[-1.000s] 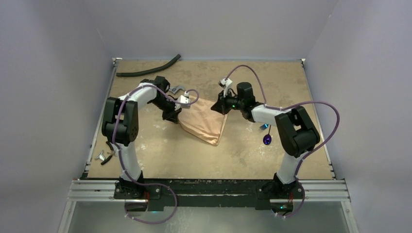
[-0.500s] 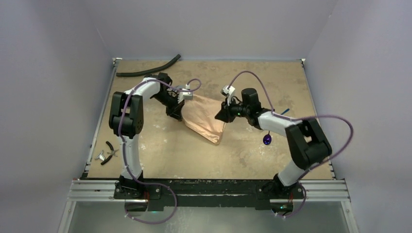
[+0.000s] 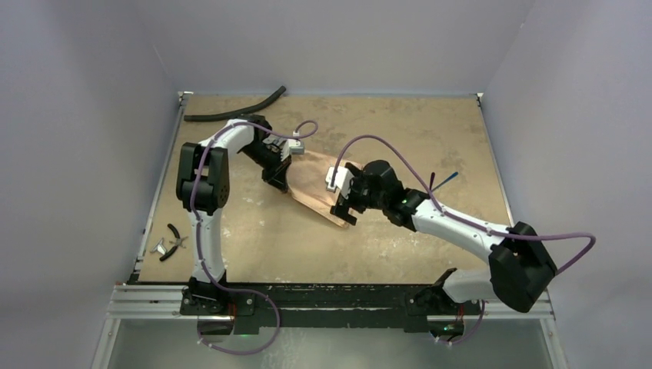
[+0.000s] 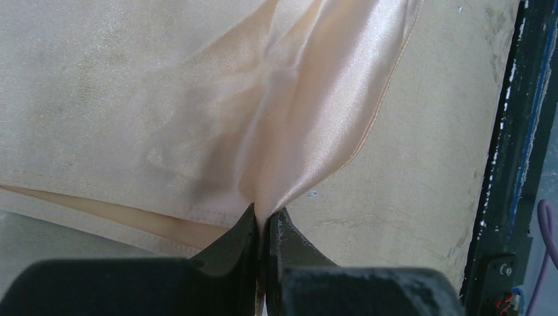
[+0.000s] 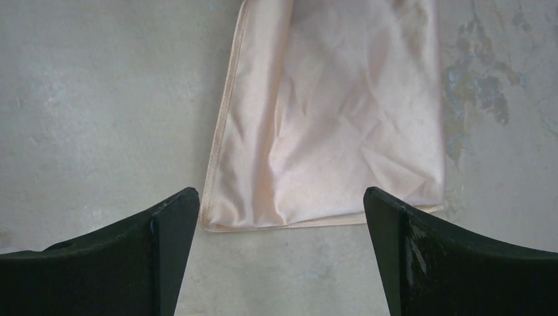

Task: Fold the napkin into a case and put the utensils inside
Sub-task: Pick up the lower triangle-folded napkin from the center of the board.

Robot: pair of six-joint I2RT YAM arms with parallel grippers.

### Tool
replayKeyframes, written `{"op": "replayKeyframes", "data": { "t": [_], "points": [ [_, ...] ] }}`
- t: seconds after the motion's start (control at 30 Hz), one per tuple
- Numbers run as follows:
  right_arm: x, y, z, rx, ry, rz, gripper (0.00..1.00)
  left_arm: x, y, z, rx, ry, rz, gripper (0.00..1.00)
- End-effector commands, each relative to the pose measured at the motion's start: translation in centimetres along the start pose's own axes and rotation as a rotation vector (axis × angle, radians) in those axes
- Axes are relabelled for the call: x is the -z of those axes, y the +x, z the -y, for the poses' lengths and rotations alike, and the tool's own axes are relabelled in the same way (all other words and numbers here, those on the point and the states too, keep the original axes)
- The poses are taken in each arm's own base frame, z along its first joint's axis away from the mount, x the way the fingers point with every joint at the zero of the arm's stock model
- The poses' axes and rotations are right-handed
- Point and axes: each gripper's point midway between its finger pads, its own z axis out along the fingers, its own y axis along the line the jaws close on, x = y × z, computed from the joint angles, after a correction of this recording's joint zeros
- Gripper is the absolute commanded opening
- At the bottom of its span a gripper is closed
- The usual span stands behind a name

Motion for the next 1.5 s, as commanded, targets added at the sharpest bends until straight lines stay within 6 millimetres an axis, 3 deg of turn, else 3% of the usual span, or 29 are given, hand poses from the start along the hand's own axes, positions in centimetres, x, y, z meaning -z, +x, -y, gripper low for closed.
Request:
{"op": "replayKeyframes", "data": {
  "t": [0.0, 0.23, 0.57, 0.7, 0.8, 0.97, 1.03, 1.17, 1.23, 1.4, 1.47],
  "points": [
    [0.3, 2.3, -0.7, 0.093, 0.031, -0.113, 0.98, 0.4, -0.8, 0.8, 0.027, 0.047, 0.045, 0.00],
    [-2.8, 5.4, -3.8, 0.127, -0.048, -0.206, 0.97, 0.3, -0.9, 0.7, 0.040, 0.061, 0.041, 0.00],
    [-4.5, 7.0, -3.0, 0.165, 0.013, -0.244, 0.91, 0.5, -0.5, 0.7, 0.027, 0.066, 0.022, 0.00],
    [-5.2, 7.5, -2.7, 0.150, 0.034, -0.248, 0.79, 0.5, -0.4, 0.8, 0.023, 0.070, 0.018, 0.00],
    [-5.4, 7.6, -1.4, 0.154, 0.106, -0.254, 0.74, 0.6, -0.3, 0.9, 0.017, 0.075, 0.011, 0.00],
    [-5.8, 8.4, -2.8, 0.115, 0.045, -0.268, 0.58, 0.7, -0.3, 1.0, 0.009, 0.081, 0.004, 0.00],
    [-5.7, 8.5, -3.0, 0.094, 0.036, -0.272, 0.47, 0.8, -0.4, 0.9, 0.005, 0.077, 0.004, 0.00],
    [-5.9, 8.3, -2.9, 0.077, 0.040, -0.271, 0.12, 1.3, -1.0, 0.9, -0.005, 0.072, 0.012, 0.00],
    [-6.4, 8.2, -3.1, 0.062, 0.022, -0.266, 0.00, 1.6, -1.3, 1.0, -0.012, 0.073, 0.013, 0.00],
    [-6.7, 7.7, -2.6, 0.034, 0.031, -0.258, 0.00, 1.9, -0.8, 1.4, -0.022, 0.077, -0.015, 0.00],
    [-6.7, 7.5, -2.5, 0.020, 0.029, -0.250, 0.00, 2.1, -0.5, 1.7, -0.020, 0.073, -0.031, 0.23]
  ]
}}
